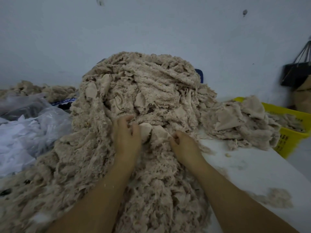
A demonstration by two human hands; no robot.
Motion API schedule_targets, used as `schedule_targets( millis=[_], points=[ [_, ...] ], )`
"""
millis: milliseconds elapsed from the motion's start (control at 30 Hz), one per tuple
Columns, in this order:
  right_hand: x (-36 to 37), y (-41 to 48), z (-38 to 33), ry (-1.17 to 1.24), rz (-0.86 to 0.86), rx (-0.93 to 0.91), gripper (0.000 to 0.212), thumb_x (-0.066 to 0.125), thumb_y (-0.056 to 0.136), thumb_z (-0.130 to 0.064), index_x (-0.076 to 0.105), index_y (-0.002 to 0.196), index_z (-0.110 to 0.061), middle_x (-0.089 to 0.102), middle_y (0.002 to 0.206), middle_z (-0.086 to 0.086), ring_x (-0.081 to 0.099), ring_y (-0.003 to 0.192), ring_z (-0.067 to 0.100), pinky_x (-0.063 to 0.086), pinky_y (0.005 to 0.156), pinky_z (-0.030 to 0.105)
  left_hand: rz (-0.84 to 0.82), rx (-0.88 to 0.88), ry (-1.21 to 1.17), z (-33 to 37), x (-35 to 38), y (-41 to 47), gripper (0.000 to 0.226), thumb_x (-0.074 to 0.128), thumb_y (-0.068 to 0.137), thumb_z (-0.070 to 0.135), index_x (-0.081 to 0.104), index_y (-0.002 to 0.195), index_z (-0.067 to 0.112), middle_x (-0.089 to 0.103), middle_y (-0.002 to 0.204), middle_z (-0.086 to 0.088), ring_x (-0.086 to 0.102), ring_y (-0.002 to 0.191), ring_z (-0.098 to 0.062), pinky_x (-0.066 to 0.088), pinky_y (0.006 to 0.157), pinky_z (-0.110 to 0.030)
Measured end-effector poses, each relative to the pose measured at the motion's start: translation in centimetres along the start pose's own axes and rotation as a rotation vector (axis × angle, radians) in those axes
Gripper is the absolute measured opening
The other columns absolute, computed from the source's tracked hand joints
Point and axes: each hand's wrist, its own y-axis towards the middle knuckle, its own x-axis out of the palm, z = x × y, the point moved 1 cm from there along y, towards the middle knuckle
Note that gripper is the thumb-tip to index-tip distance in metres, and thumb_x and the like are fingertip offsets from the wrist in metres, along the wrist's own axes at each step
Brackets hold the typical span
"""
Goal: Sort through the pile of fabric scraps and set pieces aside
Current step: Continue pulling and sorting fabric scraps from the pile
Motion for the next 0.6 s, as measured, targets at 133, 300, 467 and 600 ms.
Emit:
schedule_targets(
  millis=[133,300,467,600],
  points=[
    [-1.5,-1.1,-1.8,0.3,0.154,-0.228,0.021,0.051,0.101,-0.03,0.052,0.084,-0.019,0.051,0.077,-0.007,0.049,0.067,0.001,0.036,0.056,0.014,-0.441,-0.03,-0.104,2.1,1.7,-1.7,0.034,0.042,0.105,0.042,0.072,0.09,0.035,0.069,0.085,0.018,0.062,0.082,0.008,0.044,0.07,-0.006],
    [-0.9,-2.8,-5.0,0.238,-0.223,-0.533,0.025,0.051,0.099,-0.021,0.046,0.077,-0.033,0.047,0.076,-0.017,0.045,0.068,0.0,0.035,0.061,0.014,-0.561,-0.733,-0.947,1.3,1.1,-0.8,0.04,0.054,0.1,0.037,0.063,0.13,0.011,0.071,0.12,-0.007,0.069,0.108,-0.018,0.058,0.087,-0.031],
    [0.2,-3.5,-5.5,0.268,-0.344,-0.578,0.014,0.047,0.085,-0.033,0.042,0.072,-0.032,0.048,0.072,-0.019,0.043,0.062,0.001,0.035,0.057,0.017,-0.48,-0.805,-0.846,1.4,0.8,-0.2,0.027,0.046,0.104,0.018,0.066,0.087,0.009,0.065,0.07,-0.004,0.062,0.057,-0.011,0.052,0.05,-0.021],
    [-0.3,-2.6,-4.1,0.542,-0.206,-0.186,0.043,0.041,0.08,-0.069,0.063,0.072,-0.033,0.063,0.068,-0.018,0.055,0.061,-0.003,0.045,0.06,0.019,-0.469,-0.293,-0.59,3.4,0.4,-0.9,0.023,0.048,0.105,0.025,0.067,0.093,0.018,0.074,0.087,0.005,0.067,0.077,-0.006,0.054,0.073,-0.02]
  ],
)
